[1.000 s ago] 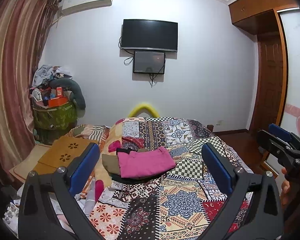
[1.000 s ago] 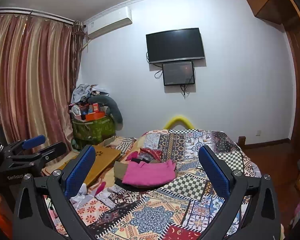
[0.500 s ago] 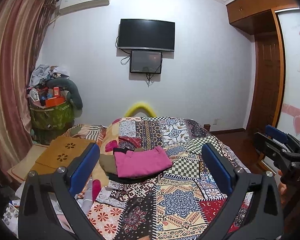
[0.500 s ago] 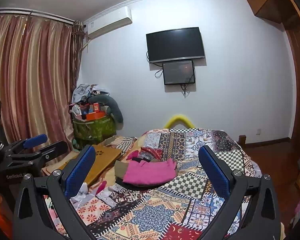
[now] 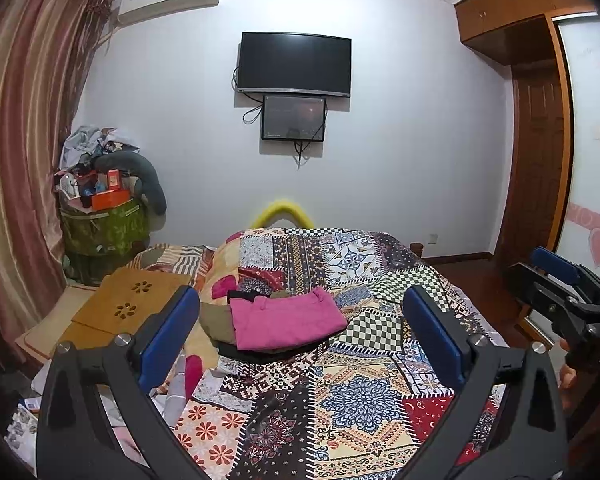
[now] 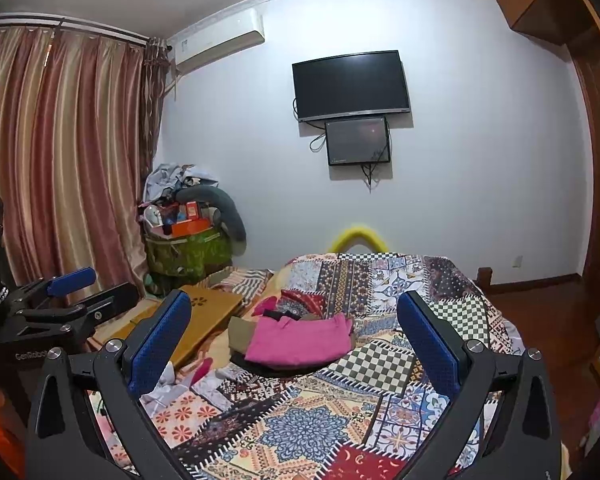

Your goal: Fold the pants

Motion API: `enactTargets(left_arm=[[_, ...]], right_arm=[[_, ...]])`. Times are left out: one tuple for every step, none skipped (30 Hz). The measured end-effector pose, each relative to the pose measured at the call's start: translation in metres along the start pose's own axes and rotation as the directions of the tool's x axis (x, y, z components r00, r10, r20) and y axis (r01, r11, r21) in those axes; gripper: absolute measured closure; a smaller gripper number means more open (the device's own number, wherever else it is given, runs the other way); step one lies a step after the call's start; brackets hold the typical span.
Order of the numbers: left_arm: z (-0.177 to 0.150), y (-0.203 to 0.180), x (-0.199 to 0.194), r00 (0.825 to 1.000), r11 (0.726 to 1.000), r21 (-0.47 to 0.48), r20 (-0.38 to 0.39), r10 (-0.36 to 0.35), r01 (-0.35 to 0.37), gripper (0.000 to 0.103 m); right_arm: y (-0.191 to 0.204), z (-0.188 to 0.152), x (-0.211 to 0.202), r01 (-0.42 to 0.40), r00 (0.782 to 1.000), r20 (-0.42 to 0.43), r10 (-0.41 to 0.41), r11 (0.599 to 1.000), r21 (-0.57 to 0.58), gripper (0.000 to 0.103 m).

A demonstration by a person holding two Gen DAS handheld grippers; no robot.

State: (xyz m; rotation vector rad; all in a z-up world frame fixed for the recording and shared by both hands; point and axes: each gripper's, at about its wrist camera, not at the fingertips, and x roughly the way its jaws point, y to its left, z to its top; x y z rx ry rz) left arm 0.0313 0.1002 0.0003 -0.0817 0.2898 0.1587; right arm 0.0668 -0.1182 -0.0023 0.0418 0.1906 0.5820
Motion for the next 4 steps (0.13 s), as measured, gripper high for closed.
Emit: enactTargets(left_arm=[[-0.0004, 0.0013, 0.0024, 1.0, 1.0, -0.005, -0.005, -0.001, 0.001, 0.0], [-0.0005, 0.0025, 0.0049, 1.0, 1.0, -0.009, -0.011, -0.002, 0.002, 0.0], [-0.0009, 0.0039, 0.0086, 1.0, 1.0, -0.012, -0.018, 0.001, -0.001, 0.0], [-0.0018, 0.0053, 0.0122, 1.0, 1.0, -0.014, -0.025, 0.006, -0.006, 0.0]], right_arm=[[-0.0004, -0.0008, 0.0006, 0.0, 1.0, -0.001, 0.0, 1.0, 0.001, 0.001], [-0.001, -0.0014, 0.0019, 0.001, 1.0, -0.004, -0.001, 1.0, 0.003, 0.001], [-0.0015, -0.0024, 0.0034, 0.002, 1.0, -0.007, -0.002, 1.0, 0.005, 0.001], [-0.0026, -0.0029, 0.0053, 0.002, 1.0, -0.011, -0.002, 1.0, 0.008, 0.001]])
